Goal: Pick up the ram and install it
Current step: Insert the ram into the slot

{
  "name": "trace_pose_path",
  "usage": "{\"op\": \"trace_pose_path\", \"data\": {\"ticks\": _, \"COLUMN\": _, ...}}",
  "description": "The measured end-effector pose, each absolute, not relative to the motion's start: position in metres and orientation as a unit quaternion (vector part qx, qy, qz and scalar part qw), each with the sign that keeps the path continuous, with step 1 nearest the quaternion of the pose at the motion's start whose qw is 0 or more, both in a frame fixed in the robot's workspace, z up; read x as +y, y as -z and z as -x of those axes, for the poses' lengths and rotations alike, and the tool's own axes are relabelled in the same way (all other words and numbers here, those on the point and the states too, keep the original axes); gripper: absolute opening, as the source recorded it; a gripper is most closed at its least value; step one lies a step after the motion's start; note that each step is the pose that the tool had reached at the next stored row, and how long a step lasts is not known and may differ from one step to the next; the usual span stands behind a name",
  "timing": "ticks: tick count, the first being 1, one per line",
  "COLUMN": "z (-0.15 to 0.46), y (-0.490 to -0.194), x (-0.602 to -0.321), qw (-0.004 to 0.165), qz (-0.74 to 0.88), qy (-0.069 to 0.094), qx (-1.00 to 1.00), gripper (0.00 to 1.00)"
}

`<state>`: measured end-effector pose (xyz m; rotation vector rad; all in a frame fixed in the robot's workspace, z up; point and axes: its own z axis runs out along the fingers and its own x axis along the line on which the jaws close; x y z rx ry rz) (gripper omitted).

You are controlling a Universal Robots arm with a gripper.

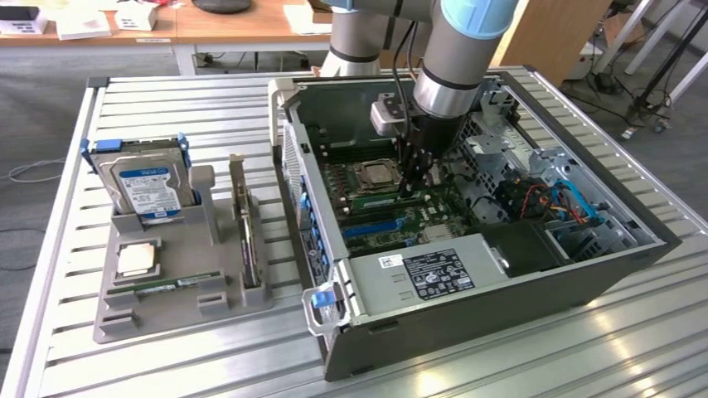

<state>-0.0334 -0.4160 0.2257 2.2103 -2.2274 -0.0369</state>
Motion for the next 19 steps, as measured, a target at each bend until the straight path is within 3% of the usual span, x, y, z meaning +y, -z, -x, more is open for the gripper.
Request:
{"op": "trace_pose_path", "data": {"ticks": 3, "z": 0.033, "y": -0.226, "x": -0.416, "qw": 0.002, "qz": -0.704, "qy": 0.012, "qx": -0.71, "gripper": 0.13}}
{"op": "trace_pose_path", "data": {"ticks": 5, "z": 0.033, "y": -0.226, "x": -0.416, "qw": 0.002, "qz": -0.704, "qy": 0.012, "qx": -0.71, "gripper": 0.24}}
{"op": "trace_pose_path", "data": {"ticks": 7, "z": 0.033, "y": -0.226, "x": -0.416, "qw": 0.002, "qz": -0.704, "qy": 0.012, "qx": -0.71, "gripper": 0.24}}
{"op": "trace_pose_path", "data": {"ticks": 8, "z": 0.033, "y": -0.226, "x": -0.416, "qw": 0.002, "qz": -0.704, "qy": 0.012, "qx": -0.71, "gripper": 0.31}}
{"op": "trace_pose_path", "data": {"ticks": 19, "z": 0.033, "y": -0.239, "x": -0.416, "qw": 0.002, "qz": -0.704, "qy": 0.012, "qx": -0.71, "gripper": 0.31}}
